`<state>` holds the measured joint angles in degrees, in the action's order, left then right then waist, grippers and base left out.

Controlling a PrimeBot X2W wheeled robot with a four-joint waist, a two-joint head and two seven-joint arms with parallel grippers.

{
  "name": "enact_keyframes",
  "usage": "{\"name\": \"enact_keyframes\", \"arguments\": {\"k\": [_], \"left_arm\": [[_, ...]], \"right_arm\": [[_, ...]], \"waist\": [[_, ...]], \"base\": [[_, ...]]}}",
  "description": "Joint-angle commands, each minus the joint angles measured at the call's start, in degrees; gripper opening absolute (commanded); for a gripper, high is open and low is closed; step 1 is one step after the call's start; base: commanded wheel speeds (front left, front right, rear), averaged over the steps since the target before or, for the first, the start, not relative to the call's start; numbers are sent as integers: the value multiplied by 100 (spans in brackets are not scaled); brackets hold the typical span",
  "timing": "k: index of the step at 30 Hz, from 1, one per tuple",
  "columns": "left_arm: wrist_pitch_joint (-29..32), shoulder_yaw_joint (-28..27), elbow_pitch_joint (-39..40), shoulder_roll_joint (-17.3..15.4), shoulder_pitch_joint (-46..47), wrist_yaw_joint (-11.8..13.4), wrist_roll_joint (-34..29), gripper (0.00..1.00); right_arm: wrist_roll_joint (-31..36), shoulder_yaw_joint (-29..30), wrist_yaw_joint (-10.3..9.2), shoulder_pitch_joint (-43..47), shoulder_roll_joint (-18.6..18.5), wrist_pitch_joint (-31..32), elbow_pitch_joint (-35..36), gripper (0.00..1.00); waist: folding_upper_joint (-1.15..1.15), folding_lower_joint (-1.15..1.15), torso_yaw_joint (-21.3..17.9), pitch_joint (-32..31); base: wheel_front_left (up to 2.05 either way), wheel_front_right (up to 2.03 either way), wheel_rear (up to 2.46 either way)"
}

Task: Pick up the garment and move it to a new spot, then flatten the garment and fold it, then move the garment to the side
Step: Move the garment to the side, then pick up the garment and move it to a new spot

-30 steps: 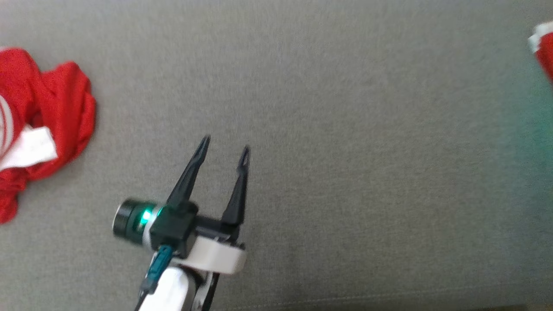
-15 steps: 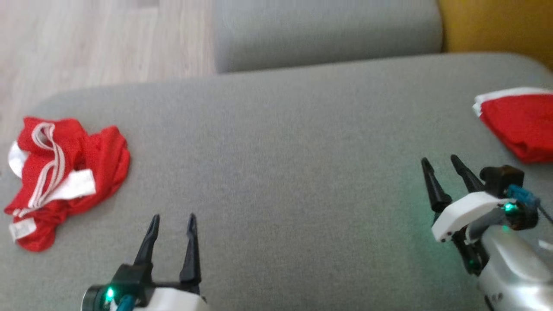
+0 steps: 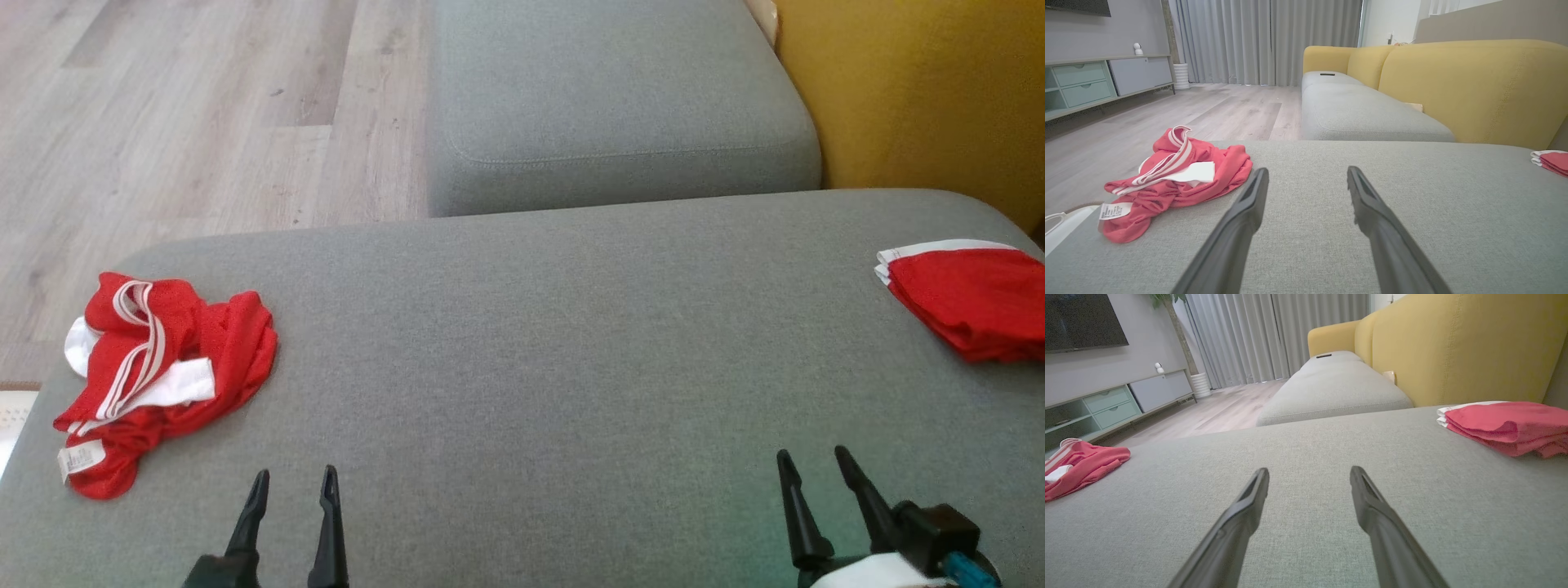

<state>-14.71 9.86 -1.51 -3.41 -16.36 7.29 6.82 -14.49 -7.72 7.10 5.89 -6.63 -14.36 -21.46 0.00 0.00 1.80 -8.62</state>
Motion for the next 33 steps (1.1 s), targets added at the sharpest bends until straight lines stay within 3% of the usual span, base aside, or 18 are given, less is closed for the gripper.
{"name": "enact_keyframes", "arguments": {"k": [1,10,33], "left_arm": [[-29,-208,198,46,245,-46,-93,100],[-29,-233,179,51,30,-136,-288,100],[-29,-198,112,53,34,-202,-256,100]], "right_arm": [[129,-7,39,-260,-9,-63,333,100],[334,80,39,122,143,-63,637,100],[255,-105,39,187,44,-63,649,100]], "waist": [[0,0,24,-29],[0,0,-11,-141],[0,0,-29,-54]], "base": [[0,0,0],[0,0,0],[0,0,0]]}}
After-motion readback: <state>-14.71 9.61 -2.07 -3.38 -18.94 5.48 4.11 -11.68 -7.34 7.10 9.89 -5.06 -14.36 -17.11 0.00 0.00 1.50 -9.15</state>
